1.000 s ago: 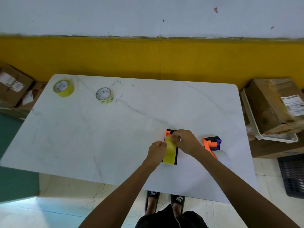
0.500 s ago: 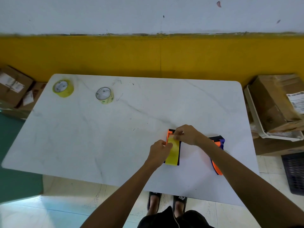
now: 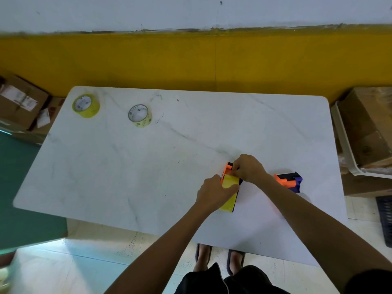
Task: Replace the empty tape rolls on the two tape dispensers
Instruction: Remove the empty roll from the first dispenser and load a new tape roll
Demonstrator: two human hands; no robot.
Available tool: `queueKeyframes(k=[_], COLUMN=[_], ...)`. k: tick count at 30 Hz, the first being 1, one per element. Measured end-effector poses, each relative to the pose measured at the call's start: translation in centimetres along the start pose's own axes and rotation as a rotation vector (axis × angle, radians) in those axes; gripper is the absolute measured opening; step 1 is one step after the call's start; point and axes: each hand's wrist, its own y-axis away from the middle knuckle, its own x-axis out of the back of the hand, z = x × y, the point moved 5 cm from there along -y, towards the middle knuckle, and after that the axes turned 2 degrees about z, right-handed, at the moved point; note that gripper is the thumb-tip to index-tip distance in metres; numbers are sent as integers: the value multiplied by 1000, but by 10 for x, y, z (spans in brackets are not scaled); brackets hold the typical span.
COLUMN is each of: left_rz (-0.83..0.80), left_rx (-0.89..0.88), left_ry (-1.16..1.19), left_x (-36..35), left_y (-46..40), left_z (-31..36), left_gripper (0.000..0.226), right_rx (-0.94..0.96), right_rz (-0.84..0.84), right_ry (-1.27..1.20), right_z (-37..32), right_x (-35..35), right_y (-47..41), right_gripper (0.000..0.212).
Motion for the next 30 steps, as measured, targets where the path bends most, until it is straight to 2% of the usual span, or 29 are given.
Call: queueKeyframes(k=[6,10,12,18,21,25,30], left_rz=[59,74,53,-57,-41,-72,-80], left_rx=[-27,-71,-84,-60,-54,-85,-123], left_ry=[-240,-364,-415,-474,-498,-465,-343], left_x=[-3,-3,-1,8,13,16,21], left_y=[5,4,4,4,8,9,2], left_z=[6,8,8,-9,-16,-11,-14], left_gripper=[76,66,68,90,80,45,41], right_rx=[-26,-74,-92,-184,-198,-171,-245], right_rz=[104,117,132,338,418,453,415], right_ry=[-61,-80,-78,-116,-167,-217,-245], right_z=[-2,4,11,43,51,47,65], right_x=[-1,4,11,41,56,62,59], right_y=[-1,-4,-7,-19,-27,-31,-25], right_gripper=[18,15,22,20,22,25,23])
